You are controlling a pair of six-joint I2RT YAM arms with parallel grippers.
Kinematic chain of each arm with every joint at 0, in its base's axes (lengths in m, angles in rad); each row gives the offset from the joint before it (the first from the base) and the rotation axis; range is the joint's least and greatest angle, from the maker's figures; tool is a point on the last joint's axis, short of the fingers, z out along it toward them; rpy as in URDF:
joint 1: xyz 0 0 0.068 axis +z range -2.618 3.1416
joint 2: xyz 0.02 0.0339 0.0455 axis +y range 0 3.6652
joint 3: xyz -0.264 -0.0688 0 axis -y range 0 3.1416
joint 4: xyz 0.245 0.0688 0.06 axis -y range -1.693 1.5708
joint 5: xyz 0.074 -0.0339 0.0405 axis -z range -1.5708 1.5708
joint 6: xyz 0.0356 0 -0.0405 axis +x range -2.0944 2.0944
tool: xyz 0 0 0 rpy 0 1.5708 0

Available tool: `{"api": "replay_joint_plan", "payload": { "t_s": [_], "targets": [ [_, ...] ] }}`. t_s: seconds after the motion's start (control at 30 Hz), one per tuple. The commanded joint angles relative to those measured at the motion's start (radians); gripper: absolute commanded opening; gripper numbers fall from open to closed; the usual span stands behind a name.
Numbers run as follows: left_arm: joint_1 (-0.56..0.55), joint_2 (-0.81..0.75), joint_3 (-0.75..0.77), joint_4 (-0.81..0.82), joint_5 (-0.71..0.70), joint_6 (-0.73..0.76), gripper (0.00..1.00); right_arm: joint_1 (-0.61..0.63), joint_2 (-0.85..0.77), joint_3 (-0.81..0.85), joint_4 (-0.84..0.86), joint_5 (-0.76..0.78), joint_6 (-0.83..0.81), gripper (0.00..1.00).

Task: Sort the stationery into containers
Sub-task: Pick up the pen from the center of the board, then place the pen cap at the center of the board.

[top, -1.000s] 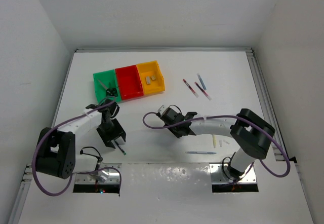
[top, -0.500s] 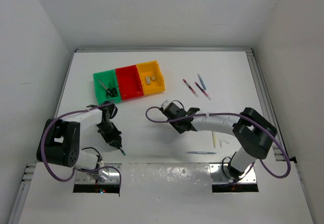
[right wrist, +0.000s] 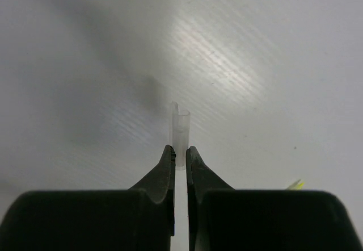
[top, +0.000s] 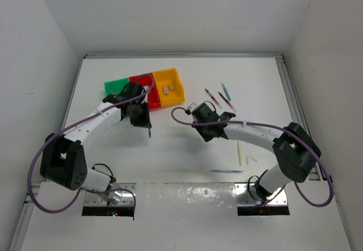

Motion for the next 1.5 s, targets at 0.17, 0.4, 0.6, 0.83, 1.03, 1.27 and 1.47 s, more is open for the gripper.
{"api": "replay_joint_plan", "payload": {
  "t_s": [0.17,0.4,0.6,0.83,1.03,1.27,1.47],
  "targets": [
    [-0.158,-0.114,0.082,0.155,-0.280,0.633,0.00,-0.123,-0.071,0.085,-0.083,-0.043,-0.093,0.00],
    [-0.165,-0.465,-0.220,0.505,-0.237,1.146,0.00,-0.109,0.067,0.023,-0.068,-0.015,-0.548,0.00],
    [-0.122,-0.547,-0.262,0.495,-0.193,1.096,0.00,-0.089,0.081,-0.088,0.063,-0.117,-0.765,0.00],
    [-0.082,-0.576,-0.272,0.498,-0.173,1.010,0.00,-0.054,0.085,-0.166,0.149,-0.125,-0.896,0.12],
    [-0.073,-0.568,-0.262,0.505,-0.127,0.987,0.00,-0.058,0.021,-0.155,0.166,-0.085,-0.823,0.48],
    [-0.063,-0.536,-0.226,0.513,-0.133,0.934,0.00,-0.078,-0.253,-0.142,0.247,0.013,-0.583,0.68],
    [-0.049,-0.525,-0.225,0.524,-0.151,0.839,0.00,-0.097,-0.492,-0.211,0.445,0.230,0.104,0.86]
  ]
}}
